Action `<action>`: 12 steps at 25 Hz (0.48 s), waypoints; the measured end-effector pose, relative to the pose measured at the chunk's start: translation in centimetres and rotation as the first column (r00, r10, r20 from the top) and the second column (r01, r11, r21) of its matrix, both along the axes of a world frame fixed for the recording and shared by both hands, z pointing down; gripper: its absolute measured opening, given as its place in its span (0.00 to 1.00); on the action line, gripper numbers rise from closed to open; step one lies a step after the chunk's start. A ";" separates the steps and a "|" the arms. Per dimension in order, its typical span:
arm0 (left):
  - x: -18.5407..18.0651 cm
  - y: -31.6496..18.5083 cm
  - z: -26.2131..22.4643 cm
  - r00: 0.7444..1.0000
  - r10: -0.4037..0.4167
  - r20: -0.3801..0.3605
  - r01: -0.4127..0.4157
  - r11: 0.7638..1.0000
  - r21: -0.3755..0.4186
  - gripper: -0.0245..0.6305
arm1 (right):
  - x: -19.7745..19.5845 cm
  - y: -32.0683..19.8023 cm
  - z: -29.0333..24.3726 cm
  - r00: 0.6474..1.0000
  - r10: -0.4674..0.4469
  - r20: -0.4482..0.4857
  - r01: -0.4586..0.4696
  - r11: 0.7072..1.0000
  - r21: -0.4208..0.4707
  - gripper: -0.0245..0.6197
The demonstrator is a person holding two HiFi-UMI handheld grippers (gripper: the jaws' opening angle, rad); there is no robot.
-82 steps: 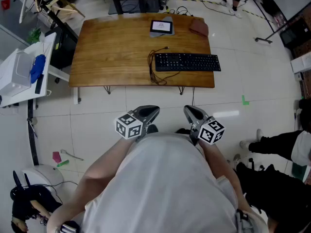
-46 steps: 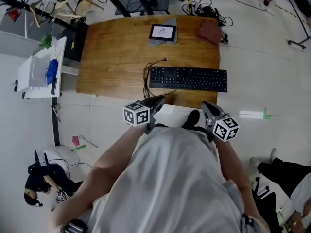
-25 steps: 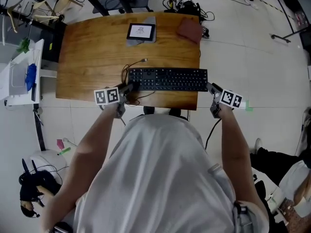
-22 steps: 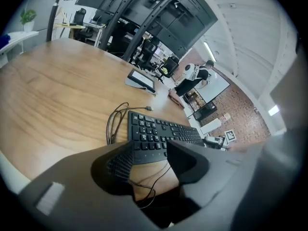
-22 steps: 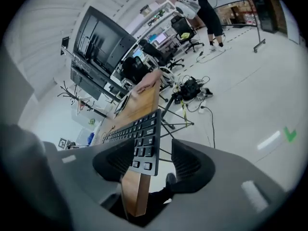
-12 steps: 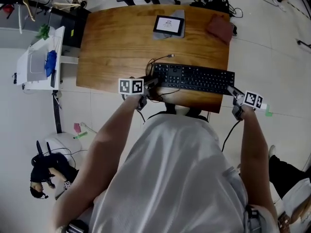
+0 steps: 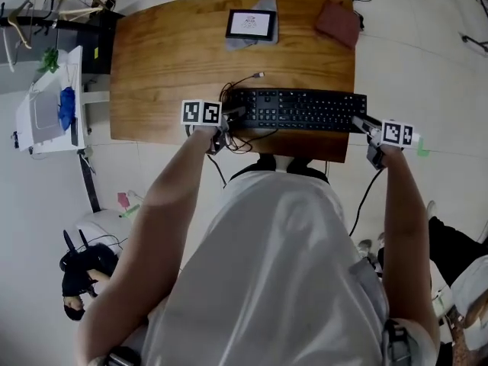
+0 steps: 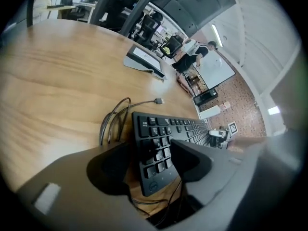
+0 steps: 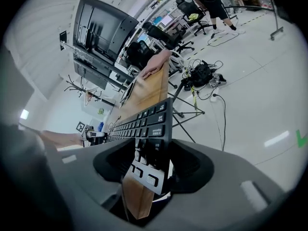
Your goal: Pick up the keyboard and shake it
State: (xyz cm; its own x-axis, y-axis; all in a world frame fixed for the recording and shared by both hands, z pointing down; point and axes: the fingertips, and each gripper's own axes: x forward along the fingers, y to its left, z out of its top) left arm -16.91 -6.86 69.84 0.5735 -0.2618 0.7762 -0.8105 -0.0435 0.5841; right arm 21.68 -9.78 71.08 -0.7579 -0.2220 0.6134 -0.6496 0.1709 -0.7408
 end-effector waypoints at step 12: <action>-0.3 0.1 0.5 0.995 -0.057 -0.084 0.055 0.998 -0.022 0.31 | -0.6 -0.7 0.3 0.998 -0.061 -0.008 0.060 0.997 -0.044 0.39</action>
State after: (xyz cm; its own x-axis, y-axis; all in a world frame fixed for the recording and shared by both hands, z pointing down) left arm -17.22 -6.72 70.29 0.6224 -0.2806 0.7307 -0.7588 0.0128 0.6512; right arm 21.13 -10.48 71.39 -0.7636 -0.1490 0.6283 -0.6457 0.1779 -0.7426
